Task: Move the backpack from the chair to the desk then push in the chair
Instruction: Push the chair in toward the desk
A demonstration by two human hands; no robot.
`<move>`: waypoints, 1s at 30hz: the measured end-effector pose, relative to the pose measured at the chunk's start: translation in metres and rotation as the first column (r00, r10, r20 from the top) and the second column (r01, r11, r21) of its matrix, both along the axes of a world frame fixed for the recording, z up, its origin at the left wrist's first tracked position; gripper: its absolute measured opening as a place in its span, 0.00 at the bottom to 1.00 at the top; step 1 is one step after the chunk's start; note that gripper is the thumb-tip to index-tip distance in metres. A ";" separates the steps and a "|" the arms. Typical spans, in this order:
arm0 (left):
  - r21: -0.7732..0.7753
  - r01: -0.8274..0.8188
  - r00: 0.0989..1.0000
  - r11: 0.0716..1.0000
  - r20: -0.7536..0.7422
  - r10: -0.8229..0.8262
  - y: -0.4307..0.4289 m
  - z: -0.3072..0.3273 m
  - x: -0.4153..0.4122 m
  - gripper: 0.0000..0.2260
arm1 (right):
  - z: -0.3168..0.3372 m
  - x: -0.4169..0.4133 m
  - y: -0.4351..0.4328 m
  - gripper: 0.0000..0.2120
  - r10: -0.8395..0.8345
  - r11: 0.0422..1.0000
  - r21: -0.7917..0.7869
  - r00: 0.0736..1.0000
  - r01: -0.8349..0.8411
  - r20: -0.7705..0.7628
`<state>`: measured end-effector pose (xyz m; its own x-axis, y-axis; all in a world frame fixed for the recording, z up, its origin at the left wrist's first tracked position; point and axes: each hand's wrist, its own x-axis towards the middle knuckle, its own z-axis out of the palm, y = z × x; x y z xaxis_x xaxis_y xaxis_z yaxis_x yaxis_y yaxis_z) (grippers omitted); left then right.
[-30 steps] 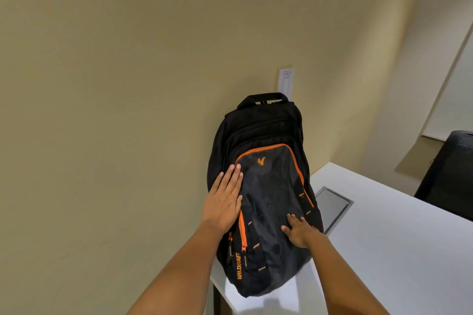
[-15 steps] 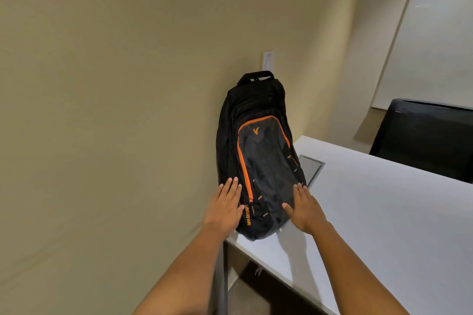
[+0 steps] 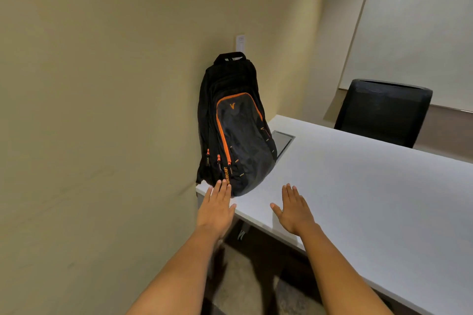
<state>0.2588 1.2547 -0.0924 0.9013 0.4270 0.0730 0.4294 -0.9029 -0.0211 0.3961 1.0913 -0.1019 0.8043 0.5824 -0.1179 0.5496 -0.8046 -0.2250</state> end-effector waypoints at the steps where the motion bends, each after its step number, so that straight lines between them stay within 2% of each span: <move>1: -0.004 -0.007 1.000 1.000 0.003 0.007 -0.009 -0.002 -0.006 0.26 | 0.000 -0.006 -0.010 0.34 0.001 1.000 -0.001 1.000 -0.001 -0.009; 13: -0.046 -0.063 0.998 0.997 -0.024 0.062 -0.127 -0.016 -0.090 0.26 | -0.012 -0.082 -0.121 0.34 0.062 0.998 0.027 0.997 -0.061 -0.044; 22: -0.053 -0.078 0.997 0.995 -0.026 0.077 -0.160 -0.015 -0.148 0.26 | -0.018 -0.140 -0.161 0.34 0.059 0.998 0.010 0.998 -0.058 -0.034; 30: -0.080 -0.032 0.998 0.996 -0.065 0.027 -0.189 -0.033 -0.204 0.26 | -0.034 -0.213 -0.196 0.33 0.033 0.999 -0.018 0.998 -0.034 -0.052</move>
<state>0.0553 1.0662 -0.1257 0.8898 0.4559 -0.0198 0.4562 -0.8896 0.0232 0.1829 0.8958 -0.1357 0.7770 0.6060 -0.1704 0.5642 -0.7904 -0.2386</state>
